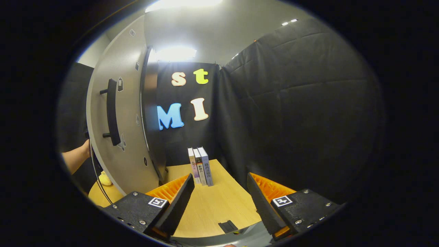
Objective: Open the cabinet door with the right hand, grasp the bottle in the cabinet with the left hand and place it on the coaster, then close the cabinet door with the right hand.
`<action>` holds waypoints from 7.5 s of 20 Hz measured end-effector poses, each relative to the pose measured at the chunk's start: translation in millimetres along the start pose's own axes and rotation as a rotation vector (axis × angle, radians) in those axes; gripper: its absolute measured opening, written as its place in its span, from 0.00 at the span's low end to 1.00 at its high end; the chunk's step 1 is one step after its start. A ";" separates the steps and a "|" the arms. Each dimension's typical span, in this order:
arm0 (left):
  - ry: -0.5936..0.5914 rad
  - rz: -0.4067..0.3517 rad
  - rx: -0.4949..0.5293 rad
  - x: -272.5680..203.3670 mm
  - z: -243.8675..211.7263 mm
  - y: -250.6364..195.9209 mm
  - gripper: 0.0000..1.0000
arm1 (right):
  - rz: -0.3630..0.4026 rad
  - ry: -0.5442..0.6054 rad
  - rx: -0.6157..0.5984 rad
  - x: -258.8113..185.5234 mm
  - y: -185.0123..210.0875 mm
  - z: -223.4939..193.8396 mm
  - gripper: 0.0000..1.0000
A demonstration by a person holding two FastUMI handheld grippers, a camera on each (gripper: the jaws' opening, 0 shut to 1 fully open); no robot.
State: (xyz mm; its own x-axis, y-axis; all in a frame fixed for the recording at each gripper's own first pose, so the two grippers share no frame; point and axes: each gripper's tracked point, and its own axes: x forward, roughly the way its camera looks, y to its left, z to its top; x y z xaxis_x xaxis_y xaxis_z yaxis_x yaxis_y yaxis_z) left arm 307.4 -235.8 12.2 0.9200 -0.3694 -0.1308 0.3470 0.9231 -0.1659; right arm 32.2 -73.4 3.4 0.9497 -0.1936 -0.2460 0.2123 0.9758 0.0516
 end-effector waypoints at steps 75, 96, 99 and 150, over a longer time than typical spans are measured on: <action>0.166 0.225 -0.011 -417.0 -261.6 10.2 0.80 | 0.353 -0.063 -0.049 60.2 103.6 19.6 0.95; -0.010 0.265 0.020 -434.8 -91.6 115.8 0.86 | 0.292 -0.228 0.003 21.9 155.0 98.6 0.92; -0.010 0.239 0.016 -431.4 -90.7 129.2 0.80 | 0.309 -0.228 -0.001 12.8 179.4 95.2 0.92; -0.001 0.275 -0.004 -427.3 -54.6 197.8 0.86 | 0.426 -0.216 -0.116 24.1 309.8 62.7 0.95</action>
State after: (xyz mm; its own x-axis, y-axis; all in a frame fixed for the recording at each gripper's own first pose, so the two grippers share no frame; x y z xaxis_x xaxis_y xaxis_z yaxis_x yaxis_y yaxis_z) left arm -27.1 98.8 -18.1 0.9797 -0.1053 -0.1705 0.0839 0.9882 -0.1282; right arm 135.3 217.9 74.2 0.9752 0.2206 -0.0196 -0.2208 0.9753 -0.0072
